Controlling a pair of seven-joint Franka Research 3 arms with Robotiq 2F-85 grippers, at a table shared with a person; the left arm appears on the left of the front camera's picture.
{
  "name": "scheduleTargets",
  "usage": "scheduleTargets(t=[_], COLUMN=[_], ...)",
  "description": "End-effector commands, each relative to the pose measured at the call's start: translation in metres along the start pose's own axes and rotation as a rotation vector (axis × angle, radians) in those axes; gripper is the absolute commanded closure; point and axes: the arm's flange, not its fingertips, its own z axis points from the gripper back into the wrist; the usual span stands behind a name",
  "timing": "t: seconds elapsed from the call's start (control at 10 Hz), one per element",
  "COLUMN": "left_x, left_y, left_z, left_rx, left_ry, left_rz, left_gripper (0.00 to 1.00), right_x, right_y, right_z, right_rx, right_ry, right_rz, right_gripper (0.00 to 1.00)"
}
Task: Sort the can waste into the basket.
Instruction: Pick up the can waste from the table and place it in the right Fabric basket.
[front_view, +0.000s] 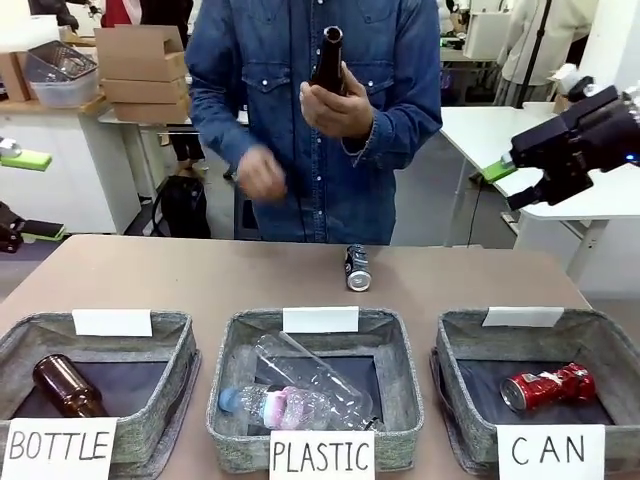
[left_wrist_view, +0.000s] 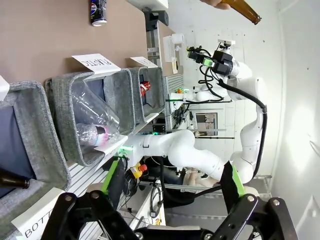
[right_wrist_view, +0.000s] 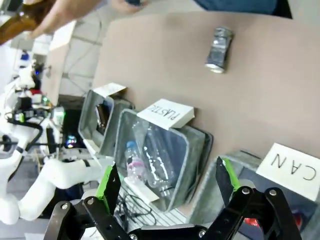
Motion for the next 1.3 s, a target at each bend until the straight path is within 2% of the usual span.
scheduleTargets(t=[0.0,0.2,0.3,0.4,0.6,0.8,1.0,1.2], left_x=[-0.002,-0.002,-0.002,-0.002,-0.002,-0.002,-0.002,-0.002], left_y=[0.0,0.0,0.0,0.0,0.0,0.0,0.0,0.0], left_z=[0.001,0.001,0.001,0.001,0.001,0.001,0.001,0.001], left_rx=[-0.004,-0.004,-0.004,-0.004,-0.004,-0.004,-0.004,-0.004], left_ry=[0.007,0.007,0.007,0.007,0.007,0.007,0.007,0.007], left_rz=[-0.014,-0.014,-0.014,-0.014,-0.014,-0.014,-0.014,-0.014], left_gripper=[0.0,0.0,0.0,0.0,0.0,0.0,0.0,0.0], right_x=[-0.023,-0.05,-0.052,-0.041,-0.01,0.016,0.041,0.06], right_y=[-0.013,-0.021,-0.021,-0.017,0.001,0.03,0.051,0.034], right_z=[0.059,0.088,0.085,0.065,0.009,-0.049,-0.138,-0.225], right_rx=[0.052,0.044,0.037,0.008,0.01,-0.034,-0.177,-0.281], right_ry=[-0.082,-0.157,-0.191,-0.165,-0.097,-0.09,-0.043,0.071], right_rz=[-0.013,-0.053,-0.067,-0.054,0.016,0.054,0.082,0.11], right_gripper=[0.0,0.0,0.0,0.0,0.0,0.0,0.0,0.0])
